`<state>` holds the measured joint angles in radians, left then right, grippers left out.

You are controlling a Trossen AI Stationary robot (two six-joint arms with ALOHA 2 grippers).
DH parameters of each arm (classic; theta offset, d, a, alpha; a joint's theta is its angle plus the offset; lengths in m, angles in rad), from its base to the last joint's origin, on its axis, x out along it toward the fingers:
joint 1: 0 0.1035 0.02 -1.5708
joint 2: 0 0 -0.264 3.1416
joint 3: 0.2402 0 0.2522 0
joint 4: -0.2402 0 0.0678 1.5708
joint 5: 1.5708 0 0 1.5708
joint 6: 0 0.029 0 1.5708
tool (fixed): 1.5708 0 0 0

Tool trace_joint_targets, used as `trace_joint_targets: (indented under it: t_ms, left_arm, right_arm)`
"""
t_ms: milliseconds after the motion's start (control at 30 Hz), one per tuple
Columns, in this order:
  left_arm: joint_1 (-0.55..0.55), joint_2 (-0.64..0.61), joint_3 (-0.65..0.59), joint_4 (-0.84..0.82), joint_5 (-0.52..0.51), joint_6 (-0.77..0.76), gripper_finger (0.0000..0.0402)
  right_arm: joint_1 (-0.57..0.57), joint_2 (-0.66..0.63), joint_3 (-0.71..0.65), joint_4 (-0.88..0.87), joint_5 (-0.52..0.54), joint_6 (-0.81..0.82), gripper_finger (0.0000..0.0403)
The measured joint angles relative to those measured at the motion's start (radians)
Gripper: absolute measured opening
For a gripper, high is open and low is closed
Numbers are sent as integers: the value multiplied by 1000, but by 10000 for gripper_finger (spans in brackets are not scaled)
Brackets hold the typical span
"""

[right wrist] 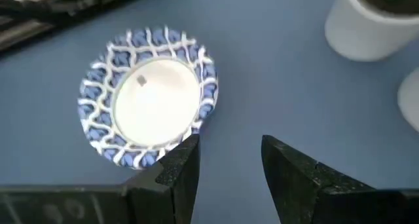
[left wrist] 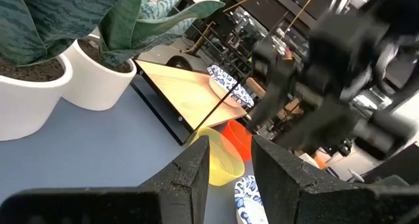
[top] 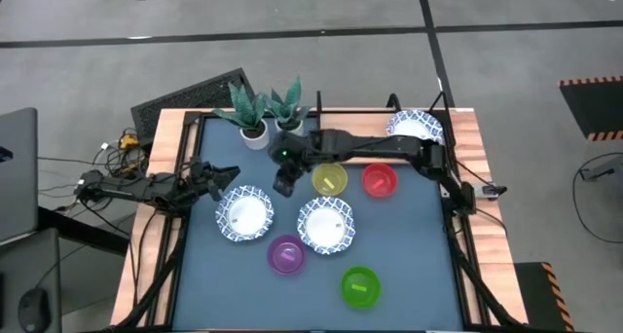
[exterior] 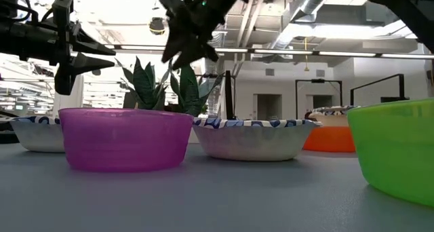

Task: Place and stack bowls onto a shelf
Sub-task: Stack the white patterned bowl on the white patterned bowl on the shelf

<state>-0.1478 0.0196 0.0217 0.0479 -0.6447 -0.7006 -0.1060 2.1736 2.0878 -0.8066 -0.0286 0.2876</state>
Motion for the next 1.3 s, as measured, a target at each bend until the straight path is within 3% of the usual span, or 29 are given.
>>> trace_joint_targets:
  t_ms: [133,233,367,1300]
  left_arm:
    - [0,2,0,0,0,-4,98]
    - [0,8,0,0,-1,-9,98]
    - [0,20,0,0,-8,-15,98]
    - [0,72,1,0,-9,-63,98]
  right_arm:
    - [20,60,3,37,-64,2,202]
    - [32,111,2,49,-143,4,229]
    - [33,155,0,48,-173,6,263]
    - [36,225,4,264,-77,71,273]
